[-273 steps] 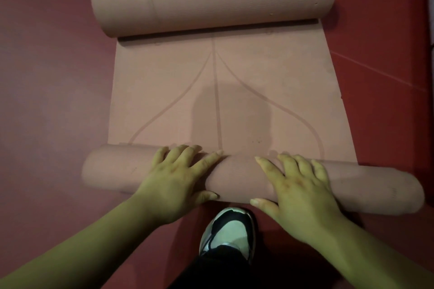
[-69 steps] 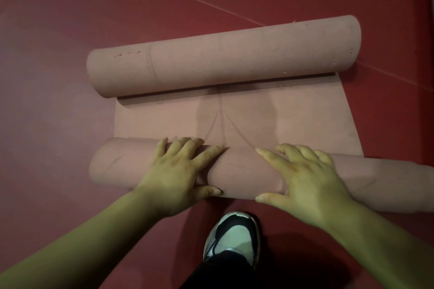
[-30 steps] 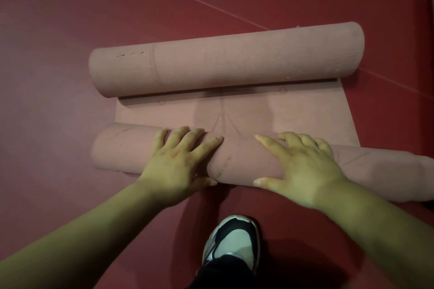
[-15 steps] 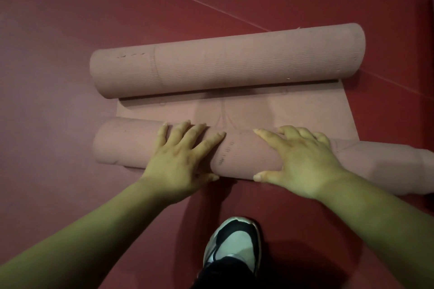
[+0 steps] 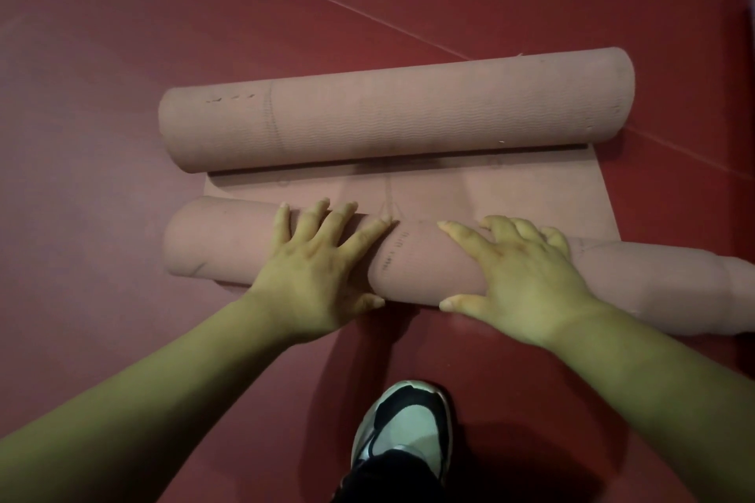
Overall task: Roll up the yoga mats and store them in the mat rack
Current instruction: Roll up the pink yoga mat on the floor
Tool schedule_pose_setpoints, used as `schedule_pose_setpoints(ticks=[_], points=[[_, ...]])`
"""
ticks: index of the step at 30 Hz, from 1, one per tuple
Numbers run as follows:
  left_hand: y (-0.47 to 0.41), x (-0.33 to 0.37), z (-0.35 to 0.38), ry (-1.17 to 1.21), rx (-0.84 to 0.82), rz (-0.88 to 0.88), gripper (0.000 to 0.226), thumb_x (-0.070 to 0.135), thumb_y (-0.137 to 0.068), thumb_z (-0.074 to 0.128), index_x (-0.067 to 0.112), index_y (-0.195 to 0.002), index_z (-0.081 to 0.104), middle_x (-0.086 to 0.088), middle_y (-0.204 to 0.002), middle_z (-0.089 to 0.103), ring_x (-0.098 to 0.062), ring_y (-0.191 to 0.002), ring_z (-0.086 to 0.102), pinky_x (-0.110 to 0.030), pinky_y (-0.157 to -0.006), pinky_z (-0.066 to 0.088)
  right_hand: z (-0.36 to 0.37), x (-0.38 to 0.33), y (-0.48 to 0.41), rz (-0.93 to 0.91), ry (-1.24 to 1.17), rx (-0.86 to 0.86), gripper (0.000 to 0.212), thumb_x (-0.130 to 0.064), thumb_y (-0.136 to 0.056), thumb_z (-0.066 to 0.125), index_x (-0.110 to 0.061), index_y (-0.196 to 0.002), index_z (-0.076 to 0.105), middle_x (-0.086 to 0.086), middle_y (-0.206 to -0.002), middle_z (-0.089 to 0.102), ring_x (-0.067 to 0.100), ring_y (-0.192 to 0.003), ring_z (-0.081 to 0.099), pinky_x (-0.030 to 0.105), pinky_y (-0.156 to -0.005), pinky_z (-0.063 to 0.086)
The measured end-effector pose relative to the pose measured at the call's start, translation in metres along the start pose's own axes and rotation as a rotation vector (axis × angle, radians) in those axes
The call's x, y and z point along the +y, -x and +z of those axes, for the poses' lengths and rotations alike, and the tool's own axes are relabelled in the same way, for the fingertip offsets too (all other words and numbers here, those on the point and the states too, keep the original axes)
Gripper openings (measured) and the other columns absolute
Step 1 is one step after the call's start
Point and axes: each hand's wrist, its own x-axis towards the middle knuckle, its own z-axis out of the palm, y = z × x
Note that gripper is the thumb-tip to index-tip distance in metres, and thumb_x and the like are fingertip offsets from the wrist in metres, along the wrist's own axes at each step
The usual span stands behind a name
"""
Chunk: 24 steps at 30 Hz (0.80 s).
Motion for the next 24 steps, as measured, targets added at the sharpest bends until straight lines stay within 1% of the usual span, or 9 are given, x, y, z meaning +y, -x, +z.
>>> schedule_pose_setpoints(ticks=[3,6,8,10,12,17,19,24], points=[[0.007,0.004,0.005,-0.020,0.029,-0.014,0.101,0.082,-0.073,0.049,0.039,-0.160,0.020,-0.010,-0.158,0.036,-0.042,-0.145,0.031,-0.073,-0.113,0.019,-0.005,0.003,-0.006,-0.011,-0.027,-0.019,0.100,-0.090,-0.073,0.044,-0.052,-0.153,-0.002,0.001,-0.158,0.030,0.023,-0.144,0.029,0.052,-0.116,0.025],[0.001,-0.002,0.007,-0.027,0.040,0.003,0.103,0.080,-0.071,0.056,0.039,-0.159,0.023,-0.008,-0.155,0.040,-0.041,-0.142,0.036,-0.072,-0.111,0.022,-0.008,0.003,-0.010,-0.004,-0.037,-0.025,0.102,-0.089,-0.072,0.047,-0.051,-0.154,0.000,0.001,-0.158,0.030,0.024,-0.144,0.031,0.051,-0.115,0.027],[-0.006,-0.006,0.005,-0.044,0.043,0.024,0.100,0.082,-0.071,0.051,0.040,-0.158,0.026,-0.008,-0.152,0.044,-0.040,-0.137,0.041,-0.069,-0.109,0.028,-0.008,0.002,-0.009,-0.004,-0.028,-0.004,0.105,-0.088,-0.072,0.050,-0.050,-0.155,-0.002,0.003,-0.161,0.025,0.025,-0.146,0.026,0.052,-0.117,0.025],[-0.014,-0.012,0.001,-0.063,0.021,0.040,0.099,0.085,-0.072,0.046,0.041,-0.158,0.024,-0.006,-0.150,0.046,-0.038,-0.133,0.043,-0.064,-0.106,0.033,-0.006,0.000,-0.007,-0.018,0.013,0.019,0.110,-0.087,-0.072,0.052,-0.048,-0.155,-0.008,0.004,-0.163,0.019,0.026,-0.148,0.022,0.054,-0.120,0.020],[-0.021,-0.016,-0.003,-0.069,0.005,0.058,0.099,0.088,-0.072,0.047,0.042,-0.157,0.022,-0.002,-0.148,0.046,-0.034,-0.128,0.044,-0.058,-0.104,0.036,-0.003,-0.001,-0.006,-0.018,0.042,0.035,0.113,-0.086,-0.072,0.055,-0.047,-0.156,-0.010,0.004,-0.163,0.019,0.025,-0.148,0.022,0.055,-0.120,0.019],[-0.030,-0.020,-0.008,-0.060,0.000,0.094,0.098,0.092,-0.074,0.037,0.040,-0.156,0.026,0.000,-0.141,0.050,-0.032,-0.119,0.050,-0.053,-0.097,0.039,-0.008,0.004,-0.017,-0.024,0.011,0.047,0.110,-0.086,-0.068,0.059,-0.050,-0.155,0.002,-0.002,-0.156,0.034,0.023,-0.140,0.035,0.051,-0.113,0.030],[-0.029,-0.021,-0.009,-0.068,-0.011,0.101,0.098,0.092,-0.075,0.034,0.038,-0.156,0.027,0.000,-0.139,0.051,-0.032,-0.116,0.051,-0.052,-0.096,0.039,-0.011,0.006,-0.018,-0.032,0.000,0.029,0.108,-0.085,-0.068,0.059,-0.051,-0.155,0.005,-0.004,-0.152,0.038,0.022,-0.137,0.039,0.049,-0.111,0.033],[-0.011,-0.010,-0.010,-0.018,-0.044,0.110,0.099,0.094,-0.076,0.033,0.034,-0.155,0.036,-0.001,-0.132,0.057,-0.032,-0.107,0.054,-0.048,-0.091,0.042,-0.012,0.006,-0.006,-0.060,-0.004,-0.075,0.109,-0.087,-0.064,0.059,-0.052,-0.154,0.008,-0.010,-0.146,0.041,0.019,-0.132,0.043,0.046,-0.107,0.037]])
